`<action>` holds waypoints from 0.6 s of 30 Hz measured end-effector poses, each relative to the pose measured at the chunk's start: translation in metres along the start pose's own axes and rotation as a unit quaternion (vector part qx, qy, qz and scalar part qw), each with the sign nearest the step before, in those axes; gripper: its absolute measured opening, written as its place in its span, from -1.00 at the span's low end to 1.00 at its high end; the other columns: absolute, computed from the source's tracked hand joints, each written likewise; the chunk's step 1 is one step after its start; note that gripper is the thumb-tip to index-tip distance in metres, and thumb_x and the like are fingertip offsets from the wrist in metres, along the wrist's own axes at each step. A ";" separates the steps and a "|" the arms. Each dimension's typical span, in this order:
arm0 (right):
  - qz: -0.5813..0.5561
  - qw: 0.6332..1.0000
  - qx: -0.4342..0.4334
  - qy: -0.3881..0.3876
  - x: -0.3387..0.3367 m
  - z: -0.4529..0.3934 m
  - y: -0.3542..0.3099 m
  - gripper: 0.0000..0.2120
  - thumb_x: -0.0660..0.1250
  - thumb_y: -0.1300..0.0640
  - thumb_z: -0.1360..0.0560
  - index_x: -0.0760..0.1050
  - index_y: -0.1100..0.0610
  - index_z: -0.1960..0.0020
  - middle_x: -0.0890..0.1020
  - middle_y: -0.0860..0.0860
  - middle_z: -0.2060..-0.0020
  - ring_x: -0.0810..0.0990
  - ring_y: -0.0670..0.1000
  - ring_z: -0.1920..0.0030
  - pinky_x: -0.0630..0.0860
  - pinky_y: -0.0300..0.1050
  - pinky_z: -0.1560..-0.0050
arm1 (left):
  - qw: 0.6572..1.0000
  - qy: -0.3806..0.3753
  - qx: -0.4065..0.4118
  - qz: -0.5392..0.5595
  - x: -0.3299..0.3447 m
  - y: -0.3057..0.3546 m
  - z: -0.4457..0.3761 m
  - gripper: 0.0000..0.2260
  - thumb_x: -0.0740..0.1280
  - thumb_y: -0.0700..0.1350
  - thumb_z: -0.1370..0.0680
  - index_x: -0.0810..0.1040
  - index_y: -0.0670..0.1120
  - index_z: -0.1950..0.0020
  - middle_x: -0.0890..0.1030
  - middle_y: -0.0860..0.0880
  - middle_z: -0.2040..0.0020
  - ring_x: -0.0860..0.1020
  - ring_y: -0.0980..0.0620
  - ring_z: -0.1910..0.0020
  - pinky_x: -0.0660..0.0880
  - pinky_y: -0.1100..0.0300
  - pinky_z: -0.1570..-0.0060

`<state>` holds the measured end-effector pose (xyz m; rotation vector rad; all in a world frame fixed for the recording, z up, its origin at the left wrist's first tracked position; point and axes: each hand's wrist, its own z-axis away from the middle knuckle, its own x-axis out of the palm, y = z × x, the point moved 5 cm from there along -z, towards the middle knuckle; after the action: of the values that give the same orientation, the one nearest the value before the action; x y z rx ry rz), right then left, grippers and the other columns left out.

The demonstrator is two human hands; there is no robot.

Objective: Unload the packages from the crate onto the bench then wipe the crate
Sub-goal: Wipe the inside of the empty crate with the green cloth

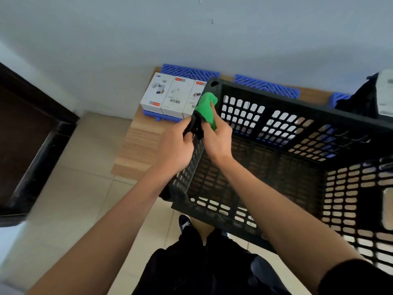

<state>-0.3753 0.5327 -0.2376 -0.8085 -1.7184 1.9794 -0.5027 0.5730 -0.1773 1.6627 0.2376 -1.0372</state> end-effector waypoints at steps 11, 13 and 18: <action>0.167 0.981 -0.052 -0.090 -0.018 -0.006 0.040 -0.42 0.33 0.40 -0.49 0.42 0.15 -0.50 0.64 0.20 -0.24 0.66 0.09 -0.06 0.47 -0.43 -0.04 | 0.996 -0.016 0.002 -0.082 0.006 -0.001 -0.002 -0.51 0.25 -0.19 -0.65 0.30 -0.08 -0.60 0.48 -0.09 -0.46 0.50 -0.09 -0.36 0.49 -0.01 -0.30; 0.135 0.989 -0.046 -0.035 -0.029 -0.010 0.038 -0.46 0.30 0.40 -0.51 0.48 0.13 -0.46 0.70 0.13 -0.13 0.66 0.05 -0.05 0.57 -0.20 -0.11 | 0.989 -0.036 0.043 -0.134 0.012 0.008 -0.005 -0.42 0.25 -0.24 -0.63 0.17 -0.09 -0.64 0.34 -0.08 -0.56 0.43 -0.09 -0.42 0.49 0.02 -0.25; 0.013 0.995 -0.033 0.089 -0.035 -0.019 0.019 -0.49 0.32 0.33 -0.58 0.41 0.13 -0.52 0.64 0.05 -0.26 0.62 -0.02 -0.20 0.57 0.00 -0.25 | 0.974 -0.044 0.082 -0.208 0.021 0.023 -0.012 -0.35 0.27 -0.36 -0.55 0.16 -0.19 -0.62 0.18 -0.11 -0.62 0.41 -0.17 -0.42 0.57 -0.07 -0.16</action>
<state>-0.3347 0.5218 -0.2519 -1.0025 -1.6844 1.8153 -0.4690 0.5676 -0.1767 1.7497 0.4659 -1.4734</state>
